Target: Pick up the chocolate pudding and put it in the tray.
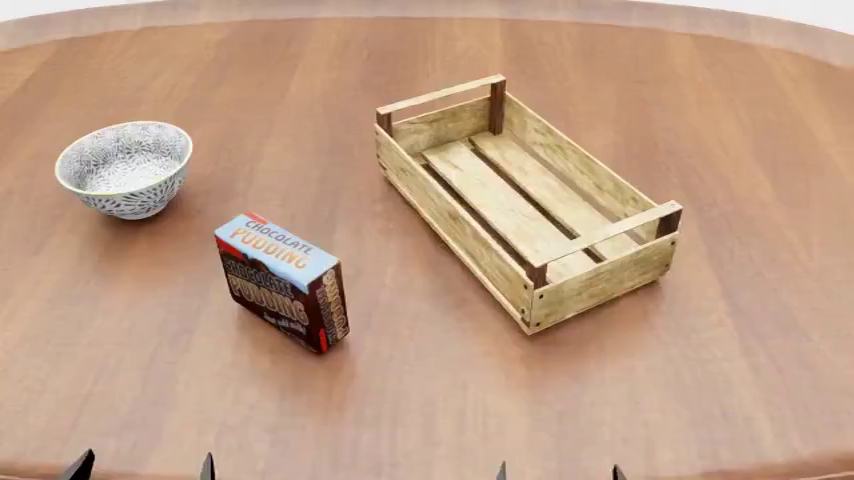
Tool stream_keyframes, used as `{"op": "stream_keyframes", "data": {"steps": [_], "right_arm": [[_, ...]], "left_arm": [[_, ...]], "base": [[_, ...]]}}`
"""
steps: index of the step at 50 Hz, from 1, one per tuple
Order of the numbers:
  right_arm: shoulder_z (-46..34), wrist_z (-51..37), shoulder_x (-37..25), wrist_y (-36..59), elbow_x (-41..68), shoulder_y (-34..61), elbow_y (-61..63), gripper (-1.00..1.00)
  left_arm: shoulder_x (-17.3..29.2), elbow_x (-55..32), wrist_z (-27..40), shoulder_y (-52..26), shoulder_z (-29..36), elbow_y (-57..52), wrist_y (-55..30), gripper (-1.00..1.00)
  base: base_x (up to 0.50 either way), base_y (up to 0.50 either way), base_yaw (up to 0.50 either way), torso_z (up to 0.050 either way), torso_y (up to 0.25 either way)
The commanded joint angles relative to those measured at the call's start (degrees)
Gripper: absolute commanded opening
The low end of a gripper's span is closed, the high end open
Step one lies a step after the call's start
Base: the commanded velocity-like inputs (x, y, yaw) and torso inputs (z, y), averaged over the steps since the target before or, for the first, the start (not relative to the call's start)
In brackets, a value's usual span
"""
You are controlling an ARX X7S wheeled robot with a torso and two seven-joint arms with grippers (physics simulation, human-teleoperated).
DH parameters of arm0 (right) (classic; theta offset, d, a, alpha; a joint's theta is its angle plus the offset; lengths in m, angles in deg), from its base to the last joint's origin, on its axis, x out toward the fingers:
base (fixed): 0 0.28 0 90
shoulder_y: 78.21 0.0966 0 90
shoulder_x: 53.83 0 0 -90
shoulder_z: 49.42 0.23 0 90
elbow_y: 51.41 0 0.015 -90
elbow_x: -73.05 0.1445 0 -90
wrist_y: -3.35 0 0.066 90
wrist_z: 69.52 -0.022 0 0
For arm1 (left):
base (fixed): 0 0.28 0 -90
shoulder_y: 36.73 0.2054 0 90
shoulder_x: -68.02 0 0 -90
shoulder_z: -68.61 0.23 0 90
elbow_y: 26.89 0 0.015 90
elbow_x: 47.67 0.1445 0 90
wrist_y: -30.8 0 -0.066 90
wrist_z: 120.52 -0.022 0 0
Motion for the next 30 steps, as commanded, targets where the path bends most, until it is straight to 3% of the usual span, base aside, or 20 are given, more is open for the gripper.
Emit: {"op": "stream_keyframes", "data": {"steps": [1, 13, 30], "right_arm": [[-2.36, -2.32, -1.89, -0.63, 1.91, 0.55, -1.11, 1.0], [-4.89, -2.1, -4.03, 3.27, 2.35, 5.36, 0.32, 1.0], [-6.78, -3.34, -4.67, 1.52, 3.18, 6.9, -2.51, 1.0]], "left_arm": [[0.57, -0.56, 0.64, 0.0, 0.39, 0.0, 0.0, 1.0], [3.38, 2.74, 3.54, -5.8, 3.22, 3.85, -0.67, 1.0], [4.67, 2.39, 5.16, -5.67, 5.11, 3.87, -0.7, 1.0]], "base": [[0.0, 0.0, 0.0, 0.0, 0.0], [0.01, 0.0, 0.0, 0.0, 0.0], [0.23, 0.01, 0.0, 0.0, 0.0]]}}
